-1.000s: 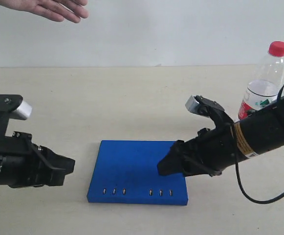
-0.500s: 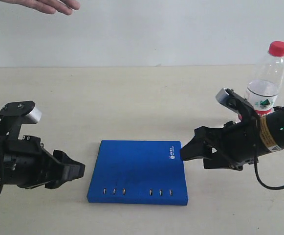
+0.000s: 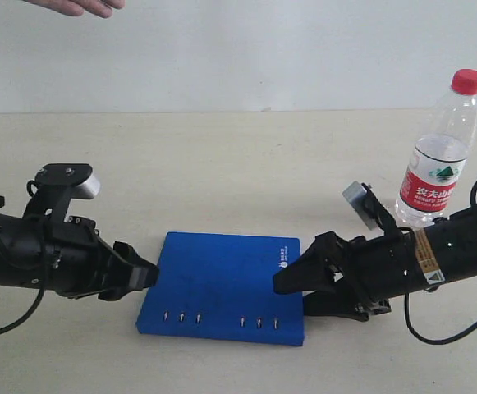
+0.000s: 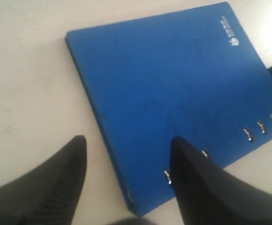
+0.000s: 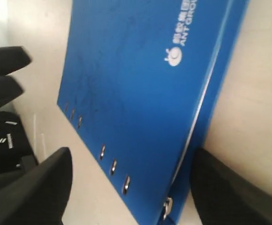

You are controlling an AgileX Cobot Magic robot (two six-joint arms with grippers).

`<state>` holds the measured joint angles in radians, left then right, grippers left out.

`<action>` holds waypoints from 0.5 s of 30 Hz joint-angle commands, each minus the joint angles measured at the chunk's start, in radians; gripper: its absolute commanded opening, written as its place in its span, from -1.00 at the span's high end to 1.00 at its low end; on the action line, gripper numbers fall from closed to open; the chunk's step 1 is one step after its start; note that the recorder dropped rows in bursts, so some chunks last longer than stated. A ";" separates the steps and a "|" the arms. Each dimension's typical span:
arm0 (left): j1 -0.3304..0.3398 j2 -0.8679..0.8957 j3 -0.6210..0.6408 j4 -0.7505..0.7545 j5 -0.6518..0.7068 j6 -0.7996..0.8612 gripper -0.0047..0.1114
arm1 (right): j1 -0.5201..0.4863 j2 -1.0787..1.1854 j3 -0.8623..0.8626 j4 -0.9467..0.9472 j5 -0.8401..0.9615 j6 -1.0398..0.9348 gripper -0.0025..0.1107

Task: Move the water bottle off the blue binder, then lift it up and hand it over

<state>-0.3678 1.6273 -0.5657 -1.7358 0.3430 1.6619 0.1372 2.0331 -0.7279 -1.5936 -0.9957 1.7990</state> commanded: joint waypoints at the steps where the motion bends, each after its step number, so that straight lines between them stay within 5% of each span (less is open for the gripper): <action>1: -0.006 0.071 -0.018 -0.009 0.013 0.008 0.04 | -0.005 0.023 0.007 0.043 -0.064 -0.120 -0.21; 4: -0.006 0.107 -0.018 -0.009 0.036 0.020 0.04 | -0.005 0.023 0.007 0.088 -0.224 -0.203 -0.12; 11: -0.006 0.129 -0.018 -0.009 0.065 0.044 0.04 | -0.005 0.021 0.005 0.089 -0.225 -0.234 0.55; 15: -0.006 0.129 -0.018 -0.009 0.138 0.067 0.04 | -0.005 0.021 0.005 0.087 -0.225 -0.269 0.77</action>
<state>-0.3678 1.7501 -0.5794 -1.7458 0.4005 1.7039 0.1308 2.0589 -0.7236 -1.5153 -1.1724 1.5685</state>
